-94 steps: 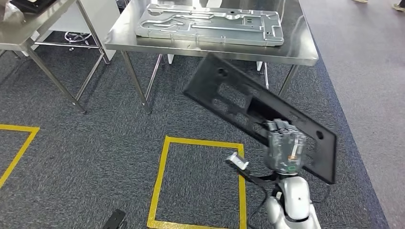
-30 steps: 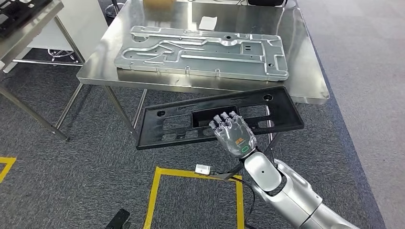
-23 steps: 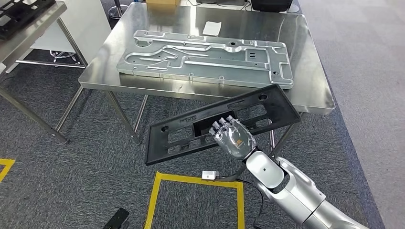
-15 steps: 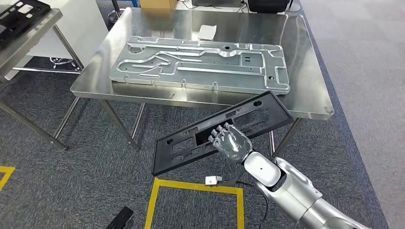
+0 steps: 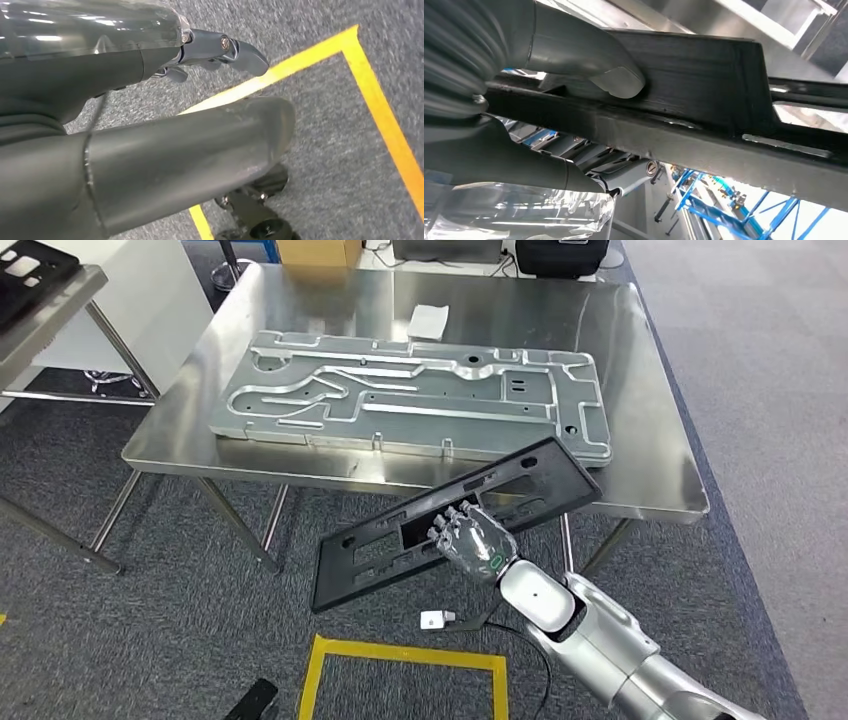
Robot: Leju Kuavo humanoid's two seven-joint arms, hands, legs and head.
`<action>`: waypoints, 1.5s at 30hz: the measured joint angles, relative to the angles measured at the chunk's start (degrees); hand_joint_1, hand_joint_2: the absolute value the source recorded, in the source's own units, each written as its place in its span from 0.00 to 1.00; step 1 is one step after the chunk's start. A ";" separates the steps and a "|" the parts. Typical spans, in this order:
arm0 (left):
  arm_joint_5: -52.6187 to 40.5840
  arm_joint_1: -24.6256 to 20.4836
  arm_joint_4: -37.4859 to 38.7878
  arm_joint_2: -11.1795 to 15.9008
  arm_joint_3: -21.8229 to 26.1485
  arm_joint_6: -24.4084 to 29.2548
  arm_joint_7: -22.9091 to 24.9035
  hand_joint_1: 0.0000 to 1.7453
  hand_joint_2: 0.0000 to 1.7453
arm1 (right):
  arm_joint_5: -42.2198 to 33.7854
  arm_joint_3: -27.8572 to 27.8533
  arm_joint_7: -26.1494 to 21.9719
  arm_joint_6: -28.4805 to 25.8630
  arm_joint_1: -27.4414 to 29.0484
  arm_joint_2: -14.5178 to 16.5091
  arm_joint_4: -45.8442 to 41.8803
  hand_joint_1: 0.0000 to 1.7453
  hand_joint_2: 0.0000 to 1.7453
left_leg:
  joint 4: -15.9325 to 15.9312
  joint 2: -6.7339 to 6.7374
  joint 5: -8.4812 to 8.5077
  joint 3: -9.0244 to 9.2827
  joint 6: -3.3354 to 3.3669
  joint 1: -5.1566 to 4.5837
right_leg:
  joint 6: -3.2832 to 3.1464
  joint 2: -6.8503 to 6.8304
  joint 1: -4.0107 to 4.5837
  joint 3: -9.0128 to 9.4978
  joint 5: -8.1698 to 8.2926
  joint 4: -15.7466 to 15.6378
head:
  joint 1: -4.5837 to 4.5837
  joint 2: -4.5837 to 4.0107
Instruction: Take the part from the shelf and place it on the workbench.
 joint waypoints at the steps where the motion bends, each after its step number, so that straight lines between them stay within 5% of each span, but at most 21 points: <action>1: 0.05 0.00 0.00 -0.03 0.00 0.06 0.00 0.00 0.00 | -0.01 0.02 1.57 -1.05 -0.10 -0.08 0.00 1.00 1.00 | -0.27 -0.02 -0.22 0.69 0.29 0.12 | 0.28 -0.04 -0.08 -1.31 -0.01 2.29 | 0.04 0.00; 4: 0.14 0.10 0.00 -0.04 0.01 0.30 0.01 0.00 0.00 | -0.01 1.31 10.43 -4.59 -1.06 -1.08 -0.36 1.00 1.00 | -0.57 -0.06 -1.49 2.28 0.64 0.23 | 1.11 -0.19 -0.51 -8.47 -3.07 11.51 | 0.16 0.00; 6: 0.15 0.35 0.00 -0.07 0.01 0.38 0.01 0.00 0.00 | -0.01 4.49 19.07 -5.89 -2.90 -2.63 -1.51 1.00 1.00 | -0.56 -0.17 -2.70 3.67 0.57 0.24 | 1.50 -0.33 -0.80 -11.70 -5.10 13.03 | 0.17 0.00; 8: 0.20 0.65 0.00 -0.16 0.00 0.42 0.01 0.00 0.00 | -0.01 8.80 27.36 -5.90 -5.91 -4.55 -3.53 1.00 1.00 | -0.56 -0.28 -4.13 5.56 0.34 0.25 | 1.45 -0.48 -0.91 -11.72 -2.14 8.23 | 0.20 0.00; 11: 0.32 0.87 0.03 -0.32 0.00 0.46 0.04 0.00 0.00 | -0.01 15.17 35.74 -4.48 -11.12 -7.32 -7.08 1.00 1.00 | -0.61 -0.29 -6.39 7.74 -0.51 0.06 | 0.53 -0.59 -0.53 -10.11 7.50 -1.02 | 0.27 0.00; 12: 0.34 0.85 0.04 -0.33 0.00 0.47 0.06 0.00 0.00 | -0.01 17.12 37.12 -3.99 -12.58 -7.98 -8.24 1.00 1.00 | -0.60 -0.23 -6.83 8.25 -0.88 -0.02 | 0.12 -0.47 -0.40 -9.84 8.74 -2.12 | 0.28 0.00; 14: 0.42 0.69 0.04 -0.28 0.00 0.48 0.07 0.00 0.00 | -0.01 20.11 38.44 -3.37 -14.75 -8.91 -10.42 1.00 1.00 | -0.14 -0.08 -7.00 8.75 -1.55 -0.03 | -0.74 -0.18 -0.35 -8.92 8.07 -2.41 | 0.23 0.00; 17: 0.62 0.44 0.04 -0.30 -0.01 0.47 0.04 0.00 0.00 | -0.01 22.32 38.78 -3.32 -16.53 -9.70 -12.27 1.00 1.00 | 6.76 0.10 -6.74 5.44 -2.25 0.20 | -1.87 -0.15 -0.51 -6.89 6.70 -2.61 | 0.04 0.00; 20: 0.74 0.60 0.04 -0.38 -0.02 0.46 0.05 0.00 0.00 | -0.01 23.54 38.72 -3.68 -16.85 -10.03 -12.59 1.00 1.00 | 15.14 0.16 -9.95 -0.62 -2.67 0.31 | -2.21 -0.14 -0.36 -5.26 5.11 -2.61 | -0.07 0.00; 23: 0.82 0.94 0.04 -0.36 -0.02 0.46 0.08 0.00 0.00 | -0.01 24.67 38.64 -3.77 -16.66 -10.36 -12.60 1.00 1.00 | 14.99 0.16 -12.74 -3.89 -2.50 0.29 | -2.17 -0.02 -0.24 -2.88 3.12 -2.59 | -0.17 0.00; 24: 0.84 1.01 0.04 -0.35 -0.02 0.46 0.09 0.00 0.00 | -0.01 25.01 38.63 -3.83 -16.64 -10.45 -12.60 1.00 1.00 | 12.28 0.16 -11.19 -4.01 -2.21 0.26 | -2.10 0.01 -0.21 -1.80 2.29 -2.59 | -0.19 0.00; 27: 0.90 1.29 0.04 -0.29 -0.02 0.46 0.12 0.00 0.00 | -0.01 25.51 38.25 -4.53 -16.42 -10.70 -12.49 1.00 1.00 | 2.34 0.16 -0.16 -3.28 -1.14 -0.14 | -1.52 0.15 -0.05 0.59 -0.05 -2.59 | -0.18 0.00; 28: 0.92 1.35 0.04 -0.27 -0.02 0.46 0.15 0.00 0.00 | -0.01 25.51 37.77 -4.93 -16.16 -10.81 -12.40 1.00 1.00 | 0.81 0.13 1.95 -3.08 -0.86 -0.31 | -1.16 0.23 -0.03 1.05 -0.56 -2.73 | -0.19 0.00; 32: 0.98 1.15 0.04 -0.26 -0.04 0.48 0.20 0.00 0.00 | -0.01 23.17 33.65 -7.26 -13.94 -11.17 -11.38 1.00 1.00 | -0.55 0.01 1.30 -1.05 0.32 -0.12 | 0.22 0.16 -0.02 0.62 -0.41 0.20 | -0.11 0.00; 34: 1.01 1.07 0.04 -0.26 -0.05 0.48 0.20 0.00 0.00 | -0.01 20.95 31.01 -8.65 -12.36 -11.25 -10.42 1.00 1.00 | -0.81 -0.05 0.56 0.26 0.73 -0.01 | 0.72 0.01 -0.28 -3.07 -1.37 6.09 | -0.01 0.00; 36: 1.04 1.05 0.04 -0.26 -0.07 0.75 0.16 0.00 0.00 | -0.01 18.36 28.17 -9.81 -10.14 -11.23 -9.22 1.00 1.00 | -0.82 -0.19 -0.51 1.47 0.86 -0.01 | 1.21 -0.07 -0.48 -7.83 -4.52 11.68 | 0.03 0.00; 38: 1.11 1.08 0.04 -0.27 -0.13 1.44 0.14 0.00 0.00 | -0.01 15.28 25.08 -10.50 -7.39 -11.17 -7.72 1.00 1.00 | -0.81 -0.56 -1.81 3.08 0.80 0.00 | 1.53 -0.21 -0.66 -10.49 -6.19 12.09 | 0.05 0.00; 39: 1.14 1.10 0.04 -0.30 -0.17 1.74 0.13 0.00 0.00 | -0.01 13.71 23.59 -10.67 -6.09 -11.10 -7.02 1.00 1.00 | -0.80 -0.76 -2.52 3.99 0.74 -0.01 | 1.50 -0.27 -0.72 -10.68 -4.88 9.88 | 0.07 0.00; 42: 1.18 1.12 0.09 -0.46 -0.40 1.96 0.04 0.00 0.00 | -0.01 8.21 18.36 -11.06 -2.60 -10.49 -5.02 1.00 1.00 | -0.68 -1.09 -4.58 6.09 0.22 -0.16 | 0.64 -0.32 -0.43 -9.48 5.44 -0.11 | 0.15 -0.01; 43: 1.18 1.10 0.11 -0.50 -0.51 1.97 0.04 0.00 0.00 | -0.01 6.03 16.13 -11.20 -1.49 -9.95 -4.28 1.00 1.00 | -0.71 -1.17 -5.12 6.36 -0.15 -0.20 | 0.23 -0.31 -0.23 -9.28 7.78 -1.88 | 0.17 -0.01; 45: 1.14 1.02 0.13 -0.53 -0.83 1.90 0.05 0.00 0.00 | -0.05 1.25 11.42 -11.36 0.29 -8.43 -2.40 1.00 1.00 | -0.61 -1.25 -5.58 6.70 -0.89 -0.27 | -0.60 -0.29 -0.05 -9.00 8.45 -2.58 | 0.21 -0.01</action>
